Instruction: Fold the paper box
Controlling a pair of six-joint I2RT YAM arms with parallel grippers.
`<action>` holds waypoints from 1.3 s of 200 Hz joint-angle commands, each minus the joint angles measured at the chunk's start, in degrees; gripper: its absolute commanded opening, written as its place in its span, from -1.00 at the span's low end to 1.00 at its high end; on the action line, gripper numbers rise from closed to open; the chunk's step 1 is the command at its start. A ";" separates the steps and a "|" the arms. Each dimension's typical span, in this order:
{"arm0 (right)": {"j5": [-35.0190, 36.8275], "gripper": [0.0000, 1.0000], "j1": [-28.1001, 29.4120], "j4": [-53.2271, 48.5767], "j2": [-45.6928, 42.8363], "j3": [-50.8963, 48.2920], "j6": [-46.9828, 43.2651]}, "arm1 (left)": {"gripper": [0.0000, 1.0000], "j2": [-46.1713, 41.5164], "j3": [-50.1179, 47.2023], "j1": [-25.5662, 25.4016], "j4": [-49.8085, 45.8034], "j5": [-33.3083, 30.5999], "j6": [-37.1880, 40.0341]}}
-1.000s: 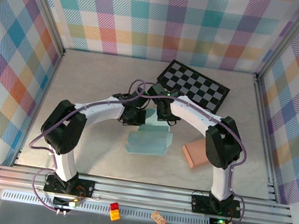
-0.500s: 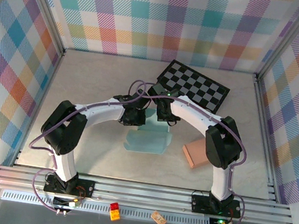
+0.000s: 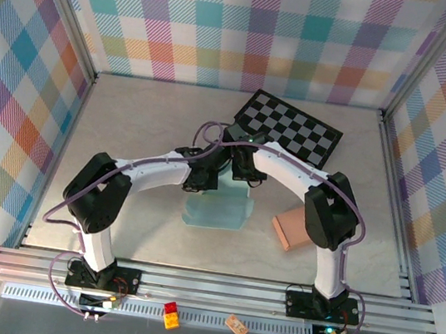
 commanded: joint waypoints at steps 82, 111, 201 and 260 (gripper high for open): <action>-2.92 -1.00 0.83 -3.26 0.86 1.05 0.90 | -0.89 -0.47 -5.82 1.22 7.63 4.75 1.69; -2.89 -1.00 0.81 -3.32 0.82 1.05 0.98 | -1.00 -0.50 -5.11 1.08 4.86 1.50 0.93; -3.44 -1.00 0.85 -2.54 0.24 -0.22 1.02 | -0.44 -4.71 -4.97 0.18 7.02 1.99 2.13; -3.53 -1.00 0.86 -2.29 0.51 0.13 0.50 | -0.11 -4.82 -1.61 4.78 7.81 17.73 6.49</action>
